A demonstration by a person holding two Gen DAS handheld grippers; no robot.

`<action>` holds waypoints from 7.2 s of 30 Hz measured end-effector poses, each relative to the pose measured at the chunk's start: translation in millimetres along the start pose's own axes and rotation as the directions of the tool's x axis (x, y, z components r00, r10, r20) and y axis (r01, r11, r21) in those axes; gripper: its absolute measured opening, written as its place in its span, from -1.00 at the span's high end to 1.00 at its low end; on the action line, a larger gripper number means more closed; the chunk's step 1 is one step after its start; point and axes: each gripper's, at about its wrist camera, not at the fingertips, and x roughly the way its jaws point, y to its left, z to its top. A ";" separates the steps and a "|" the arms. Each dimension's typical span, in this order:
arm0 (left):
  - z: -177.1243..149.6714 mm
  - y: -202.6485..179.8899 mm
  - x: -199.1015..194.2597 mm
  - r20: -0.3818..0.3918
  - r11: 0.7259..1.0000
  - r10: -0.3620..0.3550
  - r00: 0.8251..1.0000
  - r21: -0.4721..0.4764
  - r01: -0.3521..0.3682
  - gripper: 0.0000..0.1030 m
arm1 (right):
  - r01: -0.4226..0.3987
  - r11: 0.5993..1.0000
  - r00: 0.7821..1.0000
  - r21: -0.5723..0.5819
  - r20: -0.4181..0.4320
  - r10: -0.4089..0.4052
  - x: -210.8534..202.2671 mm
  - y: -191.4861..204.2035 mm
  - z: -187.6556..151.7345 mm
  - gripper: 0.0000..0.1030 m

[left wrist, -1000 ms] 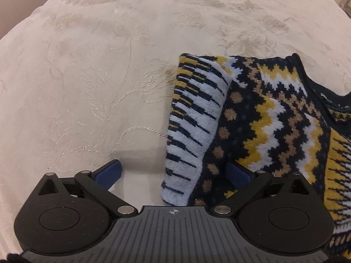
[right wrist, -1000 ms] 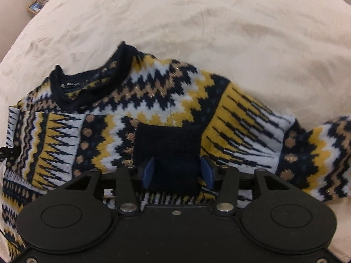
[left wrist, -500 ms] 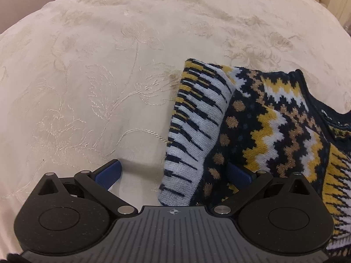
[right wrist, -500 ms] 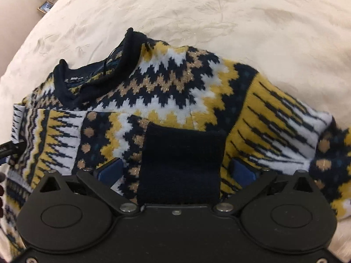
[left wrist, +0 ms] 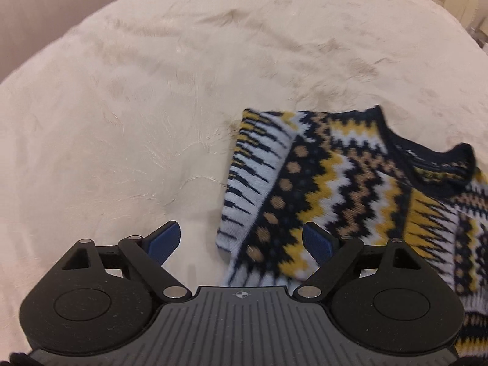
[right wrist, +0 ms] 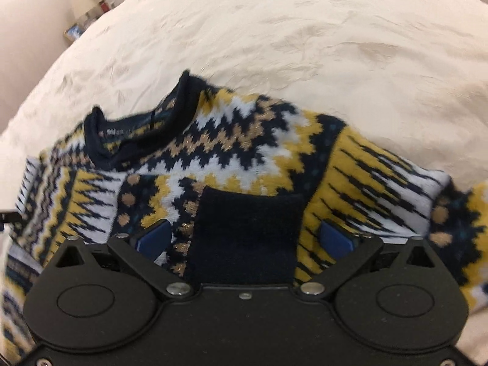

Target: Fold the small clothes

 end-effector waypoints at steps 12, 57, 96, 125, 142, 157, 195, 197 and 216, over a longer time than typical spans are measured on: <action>-57.8 -57.6 -55.1 -0.022 0.989 -0.104 0.994 0.107 0.106 -0.70 | 0.095 0.992 0.985 0.076 0.138 -0.105 -102.9 -84.9 7.5 -0.94; -106.1 -62.6 -76.5 -0.034 0.976 -0.209 0.977 0.057 0.210 -0.73 | -0.031 0.997 0.940 0.073 0.341 0.005 -185.6 -109.3 72.3 0.80; -84.8 -80.8 -37.1 -0.116 0.913 -0.359 0.926 0.163 0.375 -0.74 | -0.133 0.958 0.991 -0.253 -0.045 0.126 -99.8 69.4 -121.9 -0.50; -74.2 -93.8 -87.5 0.032 0.885 -0.420 0.907 0.238 0.401 0.91 | -0.137 0.988 0.989 -0.071 -0.074 0.132 -101.5 5.0 -127.5 -0.50; 41.4 -22.8 -131.4 0.277 0.919 -0.390 0.878 0.175 0.353 0.91 | -0.109 0.992 0.994 0.064 -0.022 0.111 -97.8 -1.7 -111.5 -0.50; 24.6 10.0 -12.3 0.032 0.979 -0.191 0.981 0.086 0.187 0.90 | -0.043 0.995 0.999 0.089 -0.008 0.044 -81.3 -23.8 -72.4 -0.50; -5.1 -46.9 44.9 -0.100 0.963 -0.175 0.979 0.189 0.191 -0.60 | -0.021 0.997 0.999 0.069 0.040 0.018 -15.1 -57.2 29.4 0.71; -5.0 -47.4 43.9 -0.101 0.963 -0.179 0.979 0.186 0.196 -0.65 | 0.061 0.998 0.994 0.032 0.088 -0.063 -32.8 -50.0 30.1 0.73; -7.7 -57.7 50.3 -0.099 0.960 -0.170 0.980 0.210 0.187 -0.99 | 0.082 0.989 0.996 -0.119 0.056 -0.076 7.9 -14.9 51.3 -0.08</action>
